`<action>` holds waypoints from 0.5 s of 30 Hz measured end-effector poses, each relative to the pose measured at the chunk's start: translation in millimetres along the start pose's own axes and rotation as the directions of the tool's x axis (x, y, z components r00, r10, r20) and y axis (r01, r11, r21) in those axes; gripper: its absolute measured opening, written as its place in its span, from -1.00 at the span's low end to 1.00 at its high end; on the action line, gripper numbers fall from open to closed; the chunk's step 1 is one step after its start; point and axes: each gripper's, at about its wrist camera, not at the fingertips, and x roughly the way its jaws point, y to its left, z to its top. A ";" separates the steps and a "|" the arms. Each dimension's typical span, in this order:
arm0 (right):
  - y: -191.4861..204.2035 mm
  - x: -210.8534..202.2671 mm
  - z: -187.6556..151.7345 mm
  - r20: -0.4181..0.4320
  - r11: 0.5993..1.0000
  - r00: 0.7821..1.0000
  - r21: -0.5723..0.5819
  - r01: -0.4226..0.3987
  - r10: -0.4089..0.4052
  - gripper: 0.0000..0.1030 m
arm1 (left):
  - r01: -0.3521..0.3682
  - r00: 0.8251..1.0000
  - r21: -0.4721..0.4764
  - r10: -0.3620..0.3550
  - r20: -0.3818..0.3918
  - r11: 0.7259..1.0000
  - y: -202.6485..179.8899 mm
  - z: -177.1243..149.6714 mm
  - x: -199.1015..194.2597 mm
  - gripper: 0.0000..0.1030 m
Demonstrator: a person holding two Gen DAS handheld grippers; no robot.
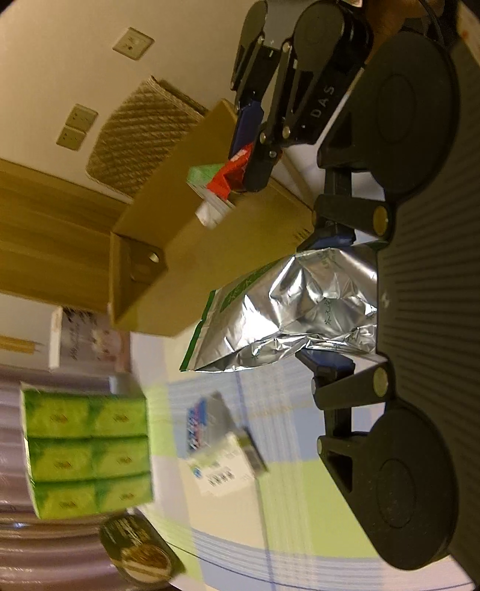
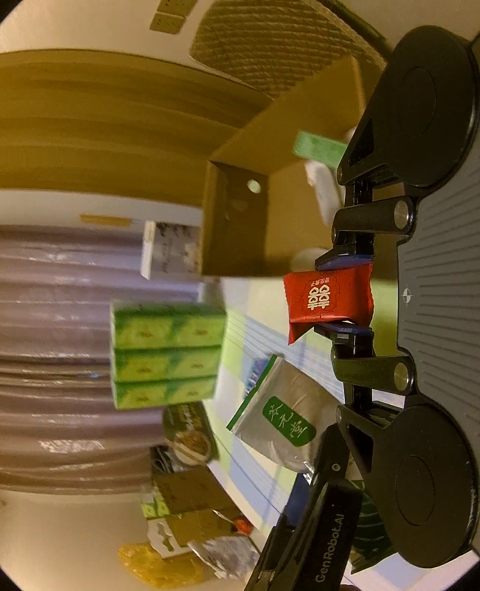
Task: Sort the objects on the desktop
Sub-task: 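Carry the red packet and foil bag with both grippers over the cardboard box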
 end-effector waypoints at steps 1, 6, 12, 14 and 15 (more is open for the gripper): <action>-5.1 0.1 3.0 0.005 1.000 1.000 0.001 0.007 -0.007 -0.48 | 0.007 1.000 -0.001 -0.007 0.005 1.000 -3.6 4.9 1.5 -0.10; -32.7 5.4 12.7 0.009 0.999 0.999 0.013 0.048 -0.048 -0.48 | 0.040 0.999 -0.025 -0.039 0.023 0.999 -19.1 26.8 12.3 -0.10; -69.0 14.0 17.7 -0.003 0.995 0.995 0.018 0.099 -0.099 -0.48 | 0.073 0.997 -0.018 -0.072 0.034 0.997 -44.0 48.7 27.7 -0.10; -79.8 17.3 18.0 -0.009 0.994 0.994 0.021 0.110 -0.110 -0.48 | 0.085 0.996 -0.016 -0.084 0.040 0.996 -52.8 56.4 33.0 -0.10; -84.6 19.3 18.3 -0.011 0.993 0.993 0.021 0.115 -0.115 -0.48 | 0.090 0.995 -0.015 -0.089 0.043 0.996 -56.7 59.9 35.3 -0.10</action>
